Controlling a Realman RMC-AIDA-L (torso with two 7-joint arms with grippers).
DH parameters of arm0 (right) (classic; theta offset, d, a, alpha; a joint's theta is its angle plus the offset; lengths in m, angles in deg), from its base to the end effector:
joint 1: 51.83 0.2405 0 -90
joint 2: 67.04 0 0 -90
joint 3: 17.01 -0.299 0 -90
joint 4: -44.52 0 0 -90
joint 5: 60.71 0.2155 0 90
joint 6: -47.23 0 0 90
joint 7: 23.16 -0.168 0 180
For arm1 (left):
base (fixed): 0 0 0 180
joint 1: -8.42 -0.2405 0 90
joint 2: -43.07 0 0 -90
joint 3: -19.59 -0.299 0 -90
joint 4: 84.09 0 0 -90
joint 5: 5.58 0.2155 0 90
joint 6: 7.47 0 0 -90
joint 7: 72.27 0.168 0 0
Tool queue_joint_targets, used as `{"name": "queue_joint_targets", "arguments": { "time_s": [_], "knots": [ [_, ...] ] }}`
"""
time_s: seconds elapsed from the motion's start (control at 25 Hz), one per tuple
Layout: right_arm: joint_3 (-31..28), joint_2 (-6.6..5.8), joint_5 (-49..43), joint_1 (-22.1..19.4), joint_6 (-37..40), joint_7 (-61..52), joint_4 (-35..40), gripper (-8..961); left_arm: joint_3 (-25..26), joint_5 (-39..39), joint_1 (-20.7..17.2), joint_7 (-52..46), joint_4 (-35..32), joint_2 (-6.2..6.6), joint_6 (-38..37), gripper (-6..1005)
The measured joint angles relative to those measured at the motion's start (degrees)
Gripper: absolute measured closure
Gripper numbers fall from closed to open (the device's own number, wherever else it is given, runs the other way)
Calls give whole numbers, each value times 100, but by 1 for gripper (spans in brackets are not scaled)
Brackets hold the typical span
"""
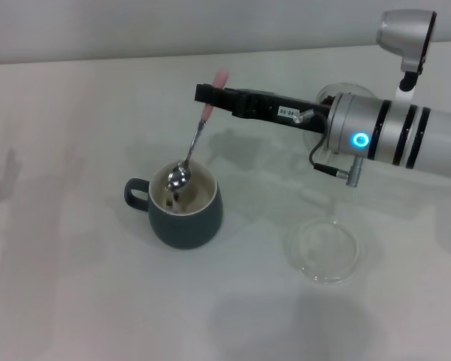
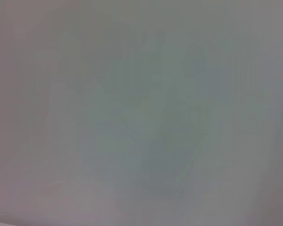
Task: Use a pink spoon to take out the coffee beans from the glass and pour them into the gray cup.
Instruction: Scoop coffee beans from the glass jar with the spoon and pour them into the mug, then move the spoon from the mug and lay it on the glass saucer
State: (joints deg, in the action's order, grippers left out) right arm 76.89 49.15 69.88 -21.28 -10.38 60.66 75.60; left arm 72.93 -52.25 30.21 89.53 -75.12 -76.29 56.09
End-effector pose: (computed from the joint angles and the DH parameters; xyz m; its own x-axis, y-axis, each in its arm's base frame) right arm 0.2331 0.4034 -0.0968 0.3405 -0.6198 -0.7070 -0.8062 -0.5794 0.1196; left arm -0.3929 0.3546 -0.0389 0.5729 0.0459 0.8183 0.8195 -0.0483 -0.5710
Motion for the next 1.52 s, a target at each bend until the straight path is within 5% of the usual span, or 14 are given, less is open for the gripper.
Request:
{"name": "queue_joint_targets", "arguments": {
  "time_s": [0.44, 0.92, 1.32, 1.52],
  "knots": [
    [5, -1, -13, -394, 11, 1181, 455, 780, 0, 0, 18, 0, -35, 2, 11, 124],
    [-161, -50, 174, -581, -453, 1101, 526, 778, 0, 0, 22, 0, -12, 8, 9, 124],
    [-1519, -97, 176, -804, -2215, 679, -165, 776, 0, 0, -26, 0, 0, -8, 25, 123],
    [-2119, -213, 121, -1101, -2822, 672, -448, 776, 1, 0, -52, 0, -1, -9, 34, 123]
  ]
}}
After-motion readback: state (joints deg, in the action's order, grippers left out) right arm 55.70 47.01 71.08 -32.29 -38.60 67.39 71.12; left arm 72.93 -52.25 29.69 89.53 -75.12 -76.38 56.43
